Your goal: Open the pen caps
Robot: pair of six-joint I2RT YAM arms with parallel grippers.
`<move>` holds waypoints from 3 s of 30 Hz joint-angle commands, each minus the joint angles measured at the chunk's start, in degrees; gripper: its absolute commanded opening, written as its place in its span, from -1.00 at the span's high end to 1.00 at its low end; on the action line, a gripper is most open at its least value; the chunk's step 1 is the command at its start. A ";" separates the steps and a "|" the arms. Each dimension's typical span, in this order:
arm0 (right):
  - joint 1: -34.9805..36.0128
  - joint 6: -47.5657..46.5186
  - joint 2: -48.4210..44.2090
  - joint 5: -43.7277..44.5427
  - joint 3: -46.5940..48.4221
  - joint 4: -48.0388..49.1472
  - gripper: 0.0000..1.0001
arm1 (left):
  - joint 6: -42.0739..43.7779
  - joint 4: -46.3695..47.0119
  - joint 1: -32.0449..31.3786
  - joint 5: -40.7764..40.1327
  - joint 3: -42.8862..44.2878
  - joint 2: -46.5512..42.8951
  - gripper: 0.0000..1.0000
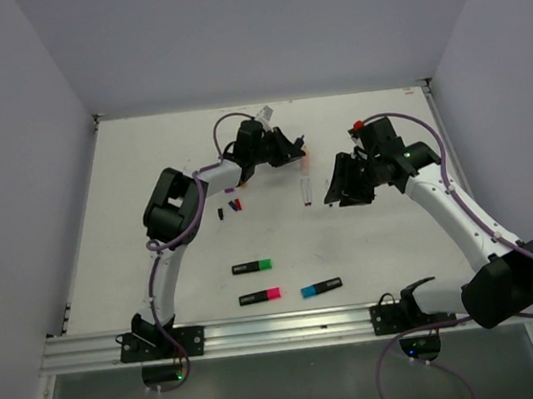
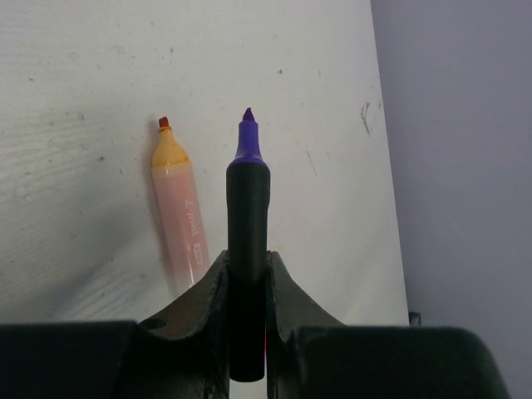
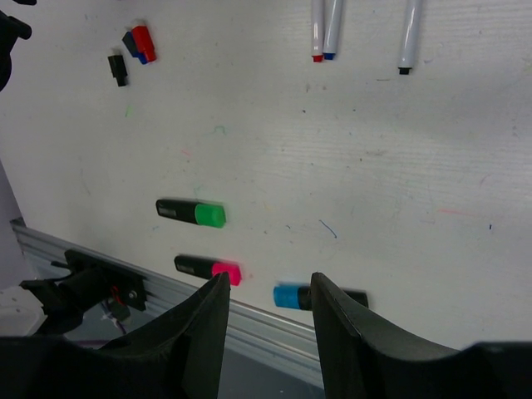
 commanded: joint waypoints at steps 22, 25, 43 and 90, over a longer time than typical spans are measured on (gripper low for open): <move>-1.14 -1.27 -0.33 0.04 -0.73 -0.72 0.04 | 1.27 -5.04 0.88 -6.54 -0.45 2.41 0.15; -1.05 -2.06 0.28 0.03 -0.55 -0.81 0.03 | 1.71 -5.40 0.79 -7.16 -2.29 1.09 -0.04; 3.16 -14.80 9.77 -1.54 4.55 -9.34 0.00 | 8.56 -15.23 1.76 -12.25 -10.29 -14.90 -0.36; 13.89 -9.62 4.60 -2.69 -1.08 -4.06 -0.03 | 10.58 -39.32 -16.60 -10.23 -53.63 -60.72 1.00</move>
